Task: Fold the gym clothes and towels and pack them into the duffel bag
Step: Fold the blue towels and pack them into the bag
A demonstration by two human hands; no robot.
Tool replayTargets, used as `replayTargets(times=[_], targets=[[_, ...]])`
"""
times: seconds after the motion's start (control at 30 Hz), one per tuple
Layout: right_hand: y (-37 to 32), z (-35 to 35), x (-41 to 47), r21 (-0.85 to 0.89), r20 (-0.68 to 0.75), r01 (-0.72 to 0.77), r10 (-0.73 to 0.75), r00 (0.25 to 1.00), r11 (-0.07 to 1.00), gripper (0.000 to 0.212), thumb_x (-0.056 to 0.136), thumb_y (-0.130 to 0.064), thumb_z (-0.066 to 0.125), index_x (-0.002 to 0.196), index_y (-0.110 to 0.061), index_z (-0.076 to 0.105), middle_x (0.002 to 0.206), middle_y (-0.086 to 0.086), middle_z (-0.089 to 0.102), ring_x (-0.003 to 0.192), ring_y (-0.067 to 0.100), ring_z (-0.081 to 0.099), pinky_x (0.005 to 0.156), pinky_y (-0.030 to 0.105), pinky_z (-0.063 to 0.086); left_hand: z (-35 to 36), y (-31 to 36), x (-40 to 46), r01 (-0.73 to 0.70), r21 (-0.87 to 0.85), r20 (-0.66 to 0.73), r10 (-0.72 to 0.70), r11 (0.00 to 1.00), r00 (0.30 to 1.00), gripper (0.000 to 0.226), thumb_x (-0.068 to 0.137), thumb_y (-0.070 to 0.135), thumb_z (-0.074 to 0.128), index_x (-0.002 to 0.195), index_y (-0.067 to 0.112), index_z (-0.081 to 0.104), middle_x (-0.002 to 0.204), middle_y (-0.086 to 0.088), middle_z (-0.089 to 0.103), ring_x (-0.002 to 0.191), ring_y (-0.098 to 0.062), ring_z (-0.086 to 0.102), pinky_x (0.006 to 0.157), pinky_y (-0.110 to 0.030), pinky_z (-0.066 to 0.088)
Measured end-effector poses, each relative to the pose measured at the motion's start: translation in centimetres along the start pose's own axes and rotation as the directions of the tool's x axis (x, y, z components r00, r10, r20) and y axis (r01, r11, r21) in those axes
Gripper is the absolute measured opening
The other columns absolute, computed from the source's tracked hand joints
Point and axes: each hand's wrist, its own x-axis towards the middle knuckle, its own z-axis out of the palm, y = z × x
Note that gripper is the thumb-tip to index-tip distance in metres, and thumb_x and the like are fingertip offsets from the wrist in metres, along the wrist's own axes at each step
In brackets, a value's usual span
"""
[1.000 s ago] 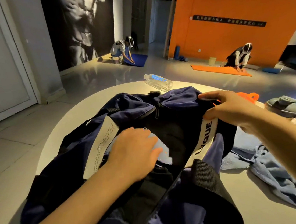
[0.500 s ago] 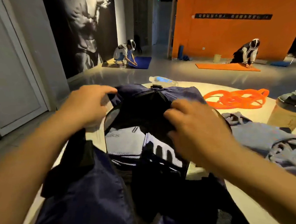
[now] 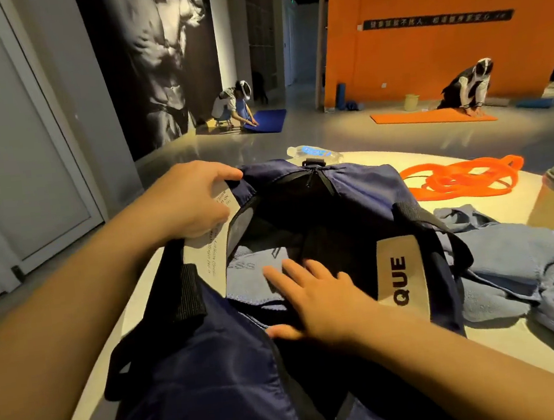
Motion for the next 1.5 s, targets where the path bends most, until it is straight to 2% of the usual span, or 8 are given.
replayTargets(times=[0.1,0.3,0.47,0.63,0.8,0.97,1.23,1.5], targets=[[0.1,0.9,2.4,-0.08,-0.144,0.04,-0.052,0.988,0.996,0.065,0.092,-0.058,0.014,0.152,-0.034,0.006,0.157,0.002,0.018,0.139,0.028,0.025,0.1,0.046,0.036,-0.4,-0.4,-0.4,-0.009,-0.018,-0.008,0.009,1.0,1.0,0.06,0.088,0.013,0.063,0.14,0.035,0.044,0.137,0.002,0.051,0.104,-0.022,0.051,0.064,-0.015,0.033],[1.5,-0.2,3.8,-0.072,-0.066,0.096,-0.101,0.993,0.993,0.055,0.102,-0.047,0.028,0.152,-0.036,0.008,0.156,0.002,0.025,0.129,0.032,0.042,0.099,0.041,0.041,-0.5,-1.6,-0.9,-0.014,-0.066,0.015,0.015,0.998,1.0,0.06,0.088,0.015,0.065,0.14,0.038,0.043,0.147,0.005,0.041,0.125,-0.015,0.043,0.088,-0.022,0.031],[0.1,-1.7,0.5,-0.092,0.037,0.14,-0.137,0.99,0.986,0.057,0.099,-0.053,0.026,0.151,-0.037,0.009,0.157,-0.001,0.022,0.142,0.025,0.024,0.112,0.052,0.018,-0.4,-3.2,-0.6,0.029,-0.126,0.047,-0.023,0.992,0.999,0.06,0.086,0.015,0.068,0.136,0.04,0.047,0.146,0.005,0.043,0.129,-0.017,0.043,0.092,-0.024,0.034],[-0.3,-5.4,1.4,0.158,-0.063,0.104,-0.095,0.994,0.982,0.046,0.099,-0.051,0.032,0.113,-0.02,0.063,0.113,0.007,0.063,0.1,0.021,0.057,0.089,0.039,0.042,-0.4,-3.4,-0.6,0.036,-0.132,0.044,-0.031,0.991,0.999,0.06,0.085,0.015,0.069,0.135,0.039,0.048,0.145,0.005,0.045,0.128,-0.017,0.044,0.091,-0.026,0.036],[-0.4,-4.5,8.6,0.429,-0.08,-0.185,0.241,0.967,0.884,0.044,0.099,-0.029,0.047,0.132,-0.001,0.042,0.134,0.02,0.049,0.12,0.034,0.049,0.094,0.035,0.041,-0.2,-2.5,0.2,0.016,-0.055,-0.005,-0.016,0.998,1.0,0.061,0.087,0.014,0.066,0.139,0.037,0.044,0.145,0.004,0.046,0.093,-0.012,0.055,0.082,-0.022,0.034],[-0.8,-1.3,11.2,0.547,-0.001,-0.24,0.287,0.958,0.802,0.041,0.097,-0.018,0.048,0.134,-0.002,0.045,0.133,0.019,0.051,0.12,0.034,0.05,0.094,0.032,0.041,-0.1,-3.1,0.8,0.048,-0.035,-0.03,-0.049,0.998,0.998,0.062,0.087,0.014,0.064,0.14,0.038,0.043,0.146,0.006,0.044,0.122,-0.017,0.049,0.088,-0.025,0.038],[-1.6,-0.9,10.3,0.43,-0.525,-0.076,0.317,0.79,0.9,0.05,0.095,-0.008,0.041,0.143,-0.016,0.031,0.105,0.017,0.061,0.094,0.037,0.056,0.066,0.037,0.033,0.4,-3.2,1.2,0.052,-0.009,-0.066,-0.052,0.999,0.996,0.062,0.088,0.014,0.062,0.142,0.038,0.04,0.148,0.006,0.041,0.13,-0.019,0.042,0.095,-0.03,0.038],[-3.7,-0.3,9.2,0.485,-0.236,-0.116,0.257,0.937,0.867,0.05,0.1,-0.041,0.037,0.143,-0.017,0.026,0.139,0.018,0.037,0.125,0.037,0.039,0.095,0.041,0.037,0.9,-3.7,1.0,0.042,0.008,-0.076,-0.042,0.999,0.996,0.063,0.09,0.015,0.061,0.144,0.036,0.038,0.15,0.004,0.039,0.133,-0.019,0.039,0.1,-0.032,0.037]])
